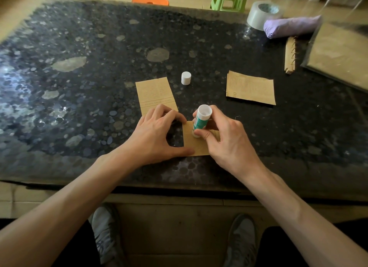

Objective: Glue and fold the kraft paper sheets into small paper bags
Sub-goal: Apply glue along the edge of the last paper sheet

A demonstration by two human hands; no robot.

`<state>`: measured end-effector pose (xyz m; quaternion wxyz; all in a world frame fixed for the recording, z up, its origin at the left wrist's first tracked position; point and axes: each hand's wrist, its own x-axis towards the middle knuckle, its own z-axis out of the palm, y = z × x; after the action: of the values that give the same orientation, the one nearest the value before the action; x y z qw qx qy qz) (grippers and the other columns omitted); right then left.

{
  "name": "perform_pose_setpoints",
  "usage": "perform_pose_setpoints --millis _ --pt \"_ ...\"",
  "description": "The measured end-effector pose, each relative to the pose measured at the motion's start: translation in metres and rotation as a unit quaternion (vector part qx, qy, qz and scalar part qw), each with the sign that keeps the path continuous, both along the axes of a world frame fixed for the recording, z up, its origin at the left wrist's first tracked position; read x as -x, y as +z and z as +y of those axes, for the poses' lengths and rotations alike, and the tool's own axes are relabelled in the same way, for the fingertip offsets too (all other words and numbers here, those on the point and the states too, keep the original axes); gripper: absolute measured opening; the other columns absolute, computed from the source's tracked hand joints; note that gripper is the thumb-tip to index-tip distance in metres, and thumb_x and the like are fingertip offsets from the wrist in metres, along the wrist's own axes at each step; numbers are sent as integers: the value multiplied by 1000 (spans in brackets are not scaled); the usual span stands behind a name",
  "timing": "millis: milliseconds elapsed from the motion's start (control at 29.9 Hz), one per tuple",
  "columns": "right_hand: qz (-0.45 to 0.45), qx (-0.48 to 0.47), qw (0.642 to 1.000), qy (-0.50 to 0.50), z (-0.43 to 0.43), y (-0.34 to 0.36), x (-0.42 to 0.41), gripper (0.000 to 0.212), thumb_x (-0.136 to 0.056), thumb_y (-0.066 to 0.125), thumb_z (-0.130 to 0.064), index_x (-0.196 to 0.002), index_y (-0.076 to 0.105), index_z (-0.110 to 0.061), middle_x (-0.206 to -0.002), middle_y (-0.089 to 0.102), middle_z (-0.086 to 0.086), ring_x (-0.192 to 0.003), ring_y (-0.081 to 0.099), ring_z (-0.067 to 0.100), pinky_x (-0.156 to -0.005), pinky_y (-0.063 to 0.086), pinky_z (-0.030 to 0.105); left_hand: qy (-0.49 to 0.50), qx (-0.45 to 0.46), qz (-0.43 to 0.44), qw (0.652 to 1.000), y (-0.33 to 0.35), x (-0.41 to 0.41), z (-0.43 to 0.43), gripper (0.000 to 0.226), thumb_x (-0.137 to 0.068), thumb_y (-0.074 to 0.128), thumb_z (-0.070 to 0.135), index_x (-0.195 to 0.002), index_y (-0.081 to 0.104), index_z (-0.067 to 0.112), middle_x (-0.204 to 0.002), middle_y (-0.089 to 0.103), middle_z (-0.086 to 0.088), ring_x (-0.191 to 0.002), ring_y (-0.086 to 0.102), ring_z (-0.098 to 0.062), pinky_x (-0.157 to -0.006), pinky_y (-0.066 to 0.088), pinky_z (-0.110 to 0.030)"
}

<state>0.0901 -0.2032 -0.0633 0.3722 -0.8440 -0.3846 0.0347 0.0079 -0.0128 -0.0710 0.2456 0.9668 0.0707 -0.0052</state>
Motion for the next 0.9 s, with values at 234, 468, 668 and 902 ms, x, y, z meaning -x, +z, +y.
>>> perform_pose_setpoints --millis 234,468,668,902 --pt "-19 -1 1000 -19 -2 0 -1 29 -95 75 -34 -116 60 -20 -109 67 -11 -102 62 2 -88 50 12 1 0 10 1000 2 0 0 85 -60 64 81 -133 48 40 -128 37 13 -123 33 -8 -103 27 -30" --pt "-7 17 1000 -14 -5 4 -4 27 -96 74 -29 -116 61 -18 -103 64 -14 -97 59 0 -83 46 10 -1 -2 19 1000 3 -1 0 83 -62 66 80 -133 47 41 -128 35 14 -127 33 -10 -105 27 -32" --pt "0 35 999 -11 -9 2 -7 26 -97 73 -23 -119 59 -22 -96 52 -28 -100 49 -22 -83 39 2 1 3 16 1000 2 0 0 84 -60 65 81 -133 48 41 -127 35 14 -126 34 -9 -103 26 -29" --pt "-20 33 999 -28 -13 3 -7 28 -94 75 -26 -118 60 -19 -104 60 -16 -96 53 -15 -84 39 0 1 2 22 1000 3 0 0 84 -61 65 80 -133 47 42 -130 36 13 -127 33 -10 -106 28 -33"
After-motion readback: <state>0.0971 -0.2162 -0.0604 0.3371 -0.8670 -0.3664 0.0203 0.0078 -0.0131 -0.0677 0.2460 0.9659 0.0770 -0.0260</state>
